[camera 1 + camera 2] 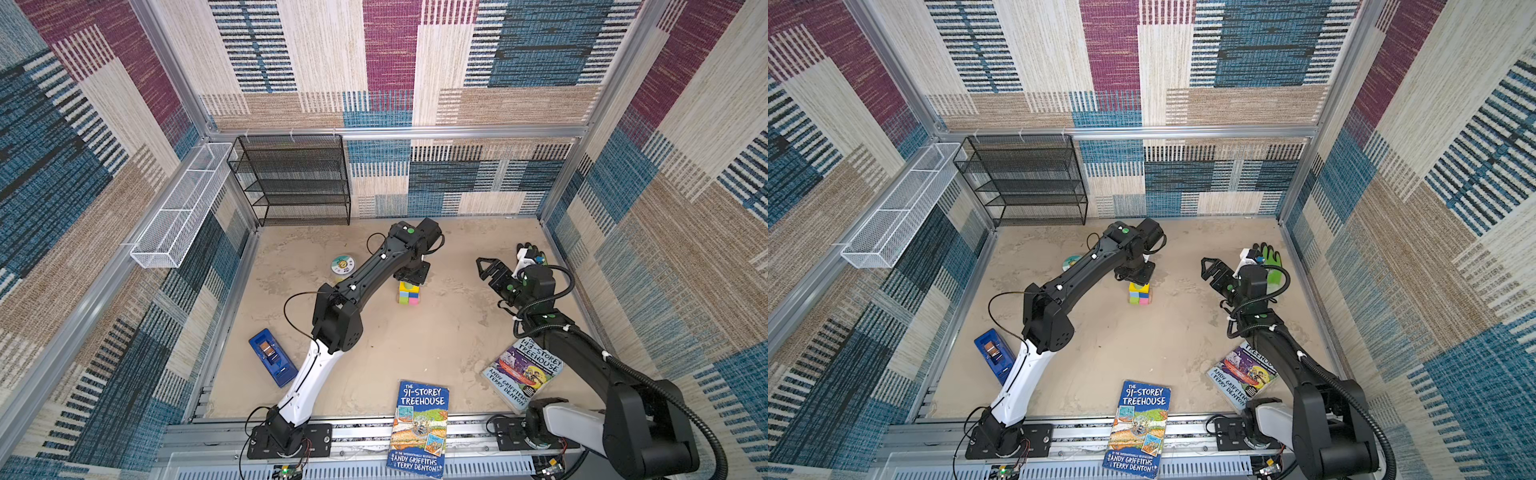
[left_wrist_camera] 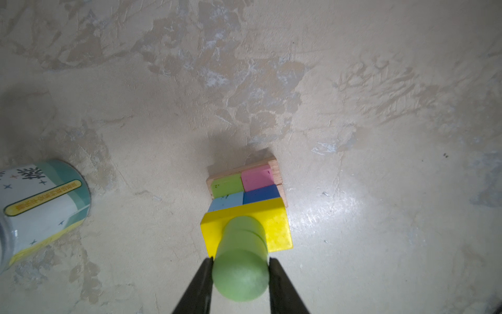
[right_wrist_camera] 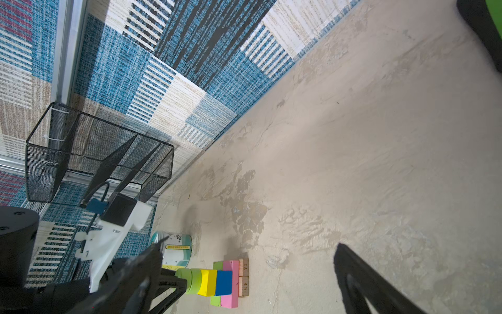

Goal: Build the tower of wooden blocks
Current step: 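Lower the green cylinder onto the cylinder atop the yellow block, then open the left gripper and raise it away from the stack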

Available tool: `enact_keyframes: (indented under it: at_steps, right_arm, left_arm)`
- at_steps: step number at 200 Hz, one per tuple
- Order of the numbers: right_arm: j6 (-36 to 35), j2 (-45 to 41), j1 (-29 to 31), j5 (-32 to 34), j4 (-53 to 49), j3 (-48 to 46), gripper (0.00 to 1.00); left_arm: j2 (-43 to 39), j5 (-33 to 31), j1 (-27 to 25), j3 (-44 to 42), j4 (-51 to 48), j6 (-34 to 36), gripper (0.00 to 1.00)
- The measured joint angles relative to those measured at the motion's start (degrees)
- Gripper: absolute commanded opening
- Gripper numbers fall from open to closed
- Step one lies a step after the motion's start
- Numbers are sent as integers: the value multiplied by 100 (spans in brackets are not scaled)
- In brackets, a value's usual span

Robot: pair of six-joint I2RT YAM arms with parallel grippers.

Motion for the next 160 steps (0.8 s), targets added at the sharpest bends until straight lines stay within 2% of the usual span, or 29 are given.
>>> enact_keyframes:
  at_steps: [126,160]
  right_arm:
    - [0,2,0,0,0,0,99]
    - [0,2,0,0,0,0,100]
  left_arm:
    - [24,44,0,4,0,-20,43]
    - [24,42,0,4,0,-20,56]
